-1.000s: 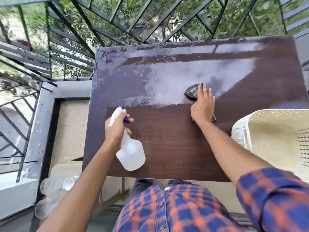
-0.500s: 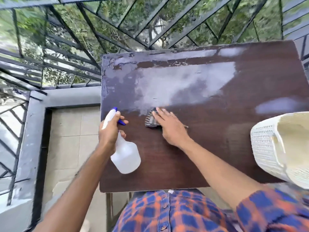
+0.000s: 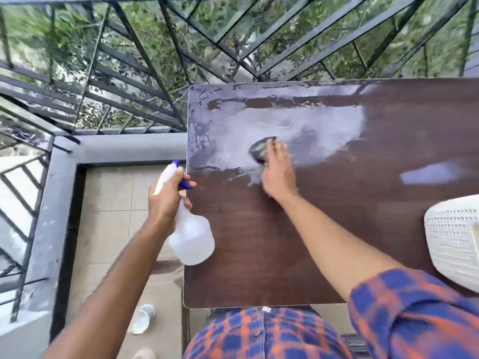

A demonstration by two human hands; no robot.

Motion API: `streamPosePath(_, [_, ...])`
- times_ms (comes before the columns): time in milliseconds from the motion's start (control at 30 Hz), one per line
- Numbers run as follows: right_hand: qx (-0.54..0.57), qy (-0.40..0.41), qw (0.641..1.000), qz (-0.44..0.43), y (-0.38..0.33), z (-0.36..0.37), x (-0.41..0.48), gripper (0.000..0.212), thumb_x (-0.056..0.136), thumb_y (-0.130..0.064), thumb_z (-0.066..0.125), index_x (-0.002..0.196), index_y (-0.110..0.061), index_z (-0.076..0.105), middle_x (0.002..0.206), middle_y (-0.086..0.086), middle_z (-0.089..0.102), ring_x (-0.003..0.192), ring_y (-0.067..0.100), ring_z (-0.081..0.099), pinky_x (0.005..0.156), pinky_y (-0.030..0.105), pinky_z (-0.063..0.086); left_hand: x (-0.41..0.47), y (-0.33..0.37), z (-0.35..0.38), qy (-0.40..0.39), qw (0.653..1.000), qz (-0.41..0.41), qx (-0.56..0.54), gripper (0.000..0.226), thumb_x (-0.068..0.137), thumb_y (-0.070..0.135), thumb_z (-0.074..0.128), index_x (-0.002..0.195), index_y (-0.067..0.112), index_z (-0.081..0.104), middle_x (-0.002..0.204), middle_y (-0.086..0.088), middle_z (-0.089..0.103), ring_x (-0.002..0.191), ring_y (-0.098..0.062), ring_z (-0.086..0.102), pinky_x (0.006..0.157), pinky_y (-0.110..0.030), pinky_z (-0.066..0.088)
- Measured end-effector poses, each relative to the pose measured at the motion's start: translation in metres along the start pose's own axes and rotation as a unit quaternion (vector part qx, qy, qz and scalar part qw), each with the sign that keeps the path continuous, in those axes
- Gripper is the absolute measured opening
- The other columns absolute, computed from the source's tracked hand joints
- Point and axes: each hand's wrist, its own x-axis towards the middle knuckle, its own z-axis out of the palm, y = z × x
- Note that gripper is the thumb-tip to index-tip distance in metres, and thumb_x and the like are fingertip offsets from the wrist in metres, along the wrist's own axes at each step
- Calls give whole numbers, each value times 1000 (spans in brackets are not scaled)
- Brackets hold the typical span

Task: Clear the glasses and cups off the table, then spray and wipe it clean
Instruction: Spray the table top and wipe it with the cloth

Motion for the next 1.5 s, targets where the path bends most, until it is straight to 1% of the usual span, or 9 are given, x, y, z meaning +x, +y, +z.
streamPosePath(133, [-32, -106, 961, -254, -61, 46, -58, 73, 85, -2, 52, 155, -10, 32, 163, 15, 26, 149, 36, 27, 121, 46, 19, 11, -2, -20, 0, 1000, 6, 14, 29, 103, 27, 56, 79, 29, 72, 64, 6, 70, 67, -27, 50, 52, -30, 36])
streamPosePath(233, [-60, -141, 923, -352, -45, 41, -82, 77, 81, -4, 52, 154, -18, 33, 163, 6, 29, 148, 28, 30, 120, 43, 21, 17, -6, -32, 4, 1000, -6, 19, 18, 103, 27, 56, 87, 22, 63, 64, 6, 70, 67, -26, 51, 49, -27, 36])
streamPosePath(500, [-33, -92, 986, -131, -73, 31, 26, 80, 85, 3, 52, 158, -14, 24, 165, 9, 22, 150, 33, 22, 122, 50, 19, 25, -9, -54, 11, 1000, -7, 4, 19, 102, 27, 56, 86, 19, 63, 65, 6, 68, 80, -30, 51, 48, -27, 35])
streamPosePath(633, [-38, -153, 961, -229, -123, 57, 23, 88, 78, 7, 55, 158, -14, 25, 166, 10, 19, 151, 33, 21, 121, 50, 23, 30, -8, -61, 21, 1000, -11, -4, 17, 101, 27, 58, 88, 19, 64, 66, 6, 70, 80, -30, 55, 47, -28, 36])
streamPosePath(800, [-67, -202, 882, -420, -82, 55, -42, 77, 85, -2, 51, 156, -21, 32, 164, 2, 27, 150, 25, 27, 121, 44, 19, 37, -7, -62, 15, 1000, -15, -9, 18, 101, 26, 58, 85, 18, 64, 65, 5, 70, 77, -29, 52, 49, -29, 35])
streamPosePath(1100, [-48, -136, 973, -181, -119, 41, 90, 82, 86, 8, 49, 159, -20, 23, 167, 3, 17, 153, 26, 16, 124, 50, 16, 55, 7, -57, 16, 999, -27, -6, 19, 98, 32, 62, 88, 18, 67, 85, -15, 72, 49, -24, 44, 46, -27, 38])
streamPosePath(1200, [-56, -147, 960, -231, -147, 60, 77, 83, 84, 8, 47, 158, -19, 24, 166, 4, 18, 152, 29, 19, 123, 47, 18, 62, 12, -53, 13, 999, -17, -23, 15, 99, 28, 62, 91, 17, 67, 83, -13, 69, 59, -20, 56, 44, -26, 37])
streamPosePath(1367, [-67, -195, 886, -416, -100, 59, -5, 74, 85, 0, 47, 154, -21, 36, 162, 1, 31, 150, 24, 28, 121, 45, 19, 74, 18, -48, -5, 1000, -18, -16, 18, 99, 27, 62, 89, 13, 67, 83, -16, 68, 71, -21, 63, 42, -25, 37])
streamPosePath(1500, [-55, -139, 936, -318, -68, 36, 30, 72, 83, 1, 43, 152, -17, 40, 159, 8, 37, 145, 32, 37, 120, 51, 26, 76, 22, -46, -15, 1000, -8, -16, 17, 101, 22, 58, 87, 16, 64, 67, -1, 68, 73, -17, 65, 43, -26, 34])
